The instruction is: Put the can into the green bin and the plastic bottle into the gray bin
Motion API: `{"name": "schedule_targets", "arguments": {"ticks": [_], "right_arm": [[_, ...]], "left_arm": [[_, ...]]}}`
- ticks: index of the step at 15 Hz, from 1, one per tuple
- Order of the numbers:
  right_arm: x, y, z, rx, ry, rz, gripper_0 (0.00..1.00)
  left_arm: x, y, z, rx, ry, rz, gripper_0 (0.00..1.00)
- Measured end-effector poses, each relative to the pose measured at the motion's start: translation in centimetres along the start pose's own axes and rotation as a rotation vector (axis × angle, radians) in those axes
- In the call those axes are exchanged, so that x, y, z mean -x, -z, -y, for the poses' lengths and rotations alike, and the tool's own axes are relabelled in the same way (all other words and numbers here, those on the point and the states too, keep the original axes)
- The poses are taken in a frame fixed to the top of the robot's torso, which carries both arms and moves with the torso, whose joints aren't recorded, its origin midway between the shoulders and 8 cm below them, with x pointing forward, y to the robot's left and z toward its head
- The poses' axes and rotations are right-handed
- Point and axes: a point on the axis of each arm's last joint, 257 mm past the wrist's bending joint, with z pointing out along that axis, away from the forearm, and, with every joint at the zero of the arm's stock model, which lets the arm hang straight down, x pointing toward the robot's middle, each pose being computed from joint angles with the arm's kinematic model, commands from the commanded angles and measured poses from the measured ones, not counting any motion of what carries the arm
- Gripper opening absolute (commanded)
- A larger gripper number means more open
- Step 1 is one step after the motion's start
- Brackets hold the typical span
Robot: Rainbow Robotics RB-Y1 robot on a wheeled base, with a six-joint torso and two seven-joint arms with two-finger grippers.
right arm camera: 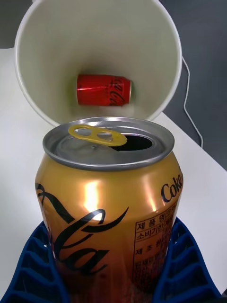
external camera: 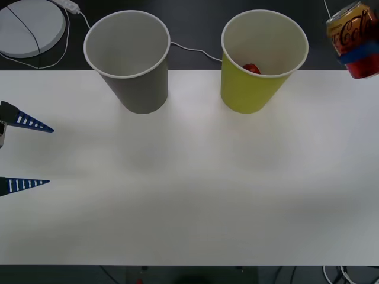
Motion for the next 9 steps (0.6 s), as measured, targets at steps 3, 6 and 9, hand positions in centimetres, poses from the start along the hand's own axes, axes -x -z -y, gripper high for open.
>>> {"name": "schedule_targets", "arguments": {"ticks": [3,6,9], "right_arm": [[2.2,-1.6,0.1,0.019,0.017,-0.047,0.0],[4.5,-3.3,0.1,0.014,0.029,-0.069,0.0],[6.9,-4.7,-0.1,0.014,0.045,-0.084,0.0]], "left_arm": [[0.0,0.0,0.0,0.0,0.0,0.0,1.0],[0.0,0.0,0.0,0.0,0.0,0.0,1.0],[0.0,0.0,0.0,0.0,0.0,0.0,1.0]]}}
